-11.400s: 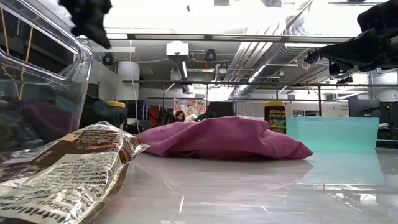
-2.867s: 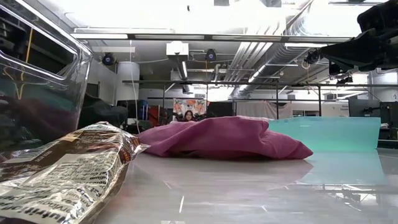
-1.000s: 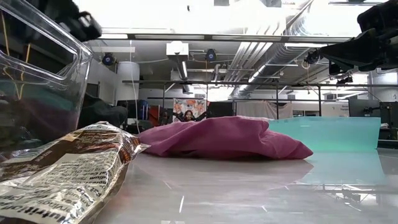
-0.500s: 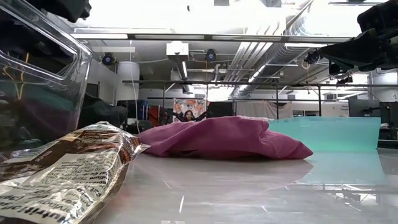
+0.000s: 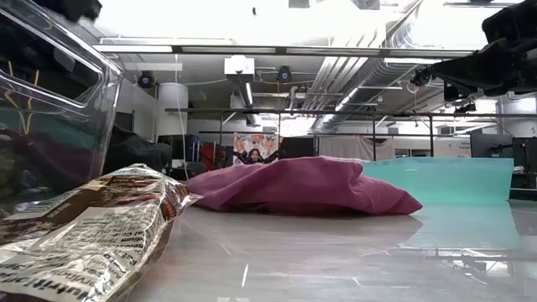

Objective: Sort spices by type
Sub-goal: Put the top yellow seasoning bottle into the transparent bin, then put the yellow seasoning bottle into the transparent bin

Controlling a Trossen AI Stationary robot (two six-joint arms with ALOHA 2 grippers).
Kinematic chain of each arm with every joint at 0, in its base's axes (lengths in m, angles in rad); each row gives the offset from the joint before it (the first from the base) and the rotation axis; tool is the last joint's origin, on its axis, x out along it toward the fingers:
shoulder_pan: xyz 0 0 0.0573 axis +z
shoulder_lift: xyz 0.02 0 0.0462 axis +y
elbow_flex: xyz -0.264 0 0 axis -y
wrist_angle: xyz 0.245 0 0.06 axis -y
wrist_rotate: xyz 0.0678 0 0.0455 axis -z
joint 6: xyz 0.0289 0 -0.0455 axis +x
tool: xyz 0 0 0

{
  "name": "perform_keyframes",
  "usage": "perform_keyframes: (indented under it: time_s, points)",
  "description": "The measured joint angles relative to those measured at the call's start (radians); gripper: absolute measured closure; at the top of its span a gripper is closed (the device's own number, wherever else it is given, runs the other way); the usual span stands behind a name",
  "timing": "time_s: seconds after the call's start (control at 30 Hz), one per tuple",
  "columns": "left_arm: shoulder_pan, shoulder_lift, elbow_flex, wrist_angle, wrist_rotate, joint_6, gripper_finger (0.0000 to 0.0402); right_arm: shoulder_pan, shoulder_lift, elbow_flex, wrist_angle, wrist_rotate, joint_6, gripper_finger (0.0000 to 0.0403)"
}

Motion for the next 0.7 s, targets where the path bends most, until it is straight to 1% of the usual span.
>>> perform_keyframes:
  time_s: [0.07, 0.1, 0.23, 0.33, 0.4, 0.5, 0.63, 0.7]
  points:
    - [0.017, -0.028, 0.023, 0.000, -0.003, 0.020, 0.0401, 0.000, 0.000, 0.000, 0.000, 0.000, 0.000, 0.0402]
    - [0.031, -0.044, 0.036, 0.000, -0.021, 0.030, 0.0401, 0.000, 0.000, 0.000, 0.000, 0.000, 0.000, 0.0402]
    - [0.106, -0.113, 0.087, 0.002, -0.144, 0.100, 0.0401, 0.000, 0.000, 0.000, 0.000, 0.000, 0.000, 0.0402]
    - [0.192, -0.179, 0.125, 0.035, -0.234, 0.199, 0.0401, 0.000, 0.000, 0.000, 0.000, 0.000, 0.000, 0.0402]
    - [0.250, -0.230, 0.132, 0.118, -0.280, 0.278, 0.0401, 0.000, 0.000, 0.000, 0.000, 0.000, 0.000, 0.0402]
    - [0.334, -0.310, 0.122, 0.301, -0.317, 0.370, 0.0401, 0.000, 0.000, 0.000, 0.000, 0.000, 0.000, 0.0402]
    - [0.416, -0.377, 0.052, 0.558, -0.312, 0.430, 0.0401, 0.000, 0.000, 0.000, 0.000, 0.000, 0.000, 0.0402]
    - [0.441, -0.387, 0.005, 0.635, -0.290, 0.436, 0.0401, 0.000, 0.000, 0.000, 0.000, 0.000, 0.000, 0.0402]
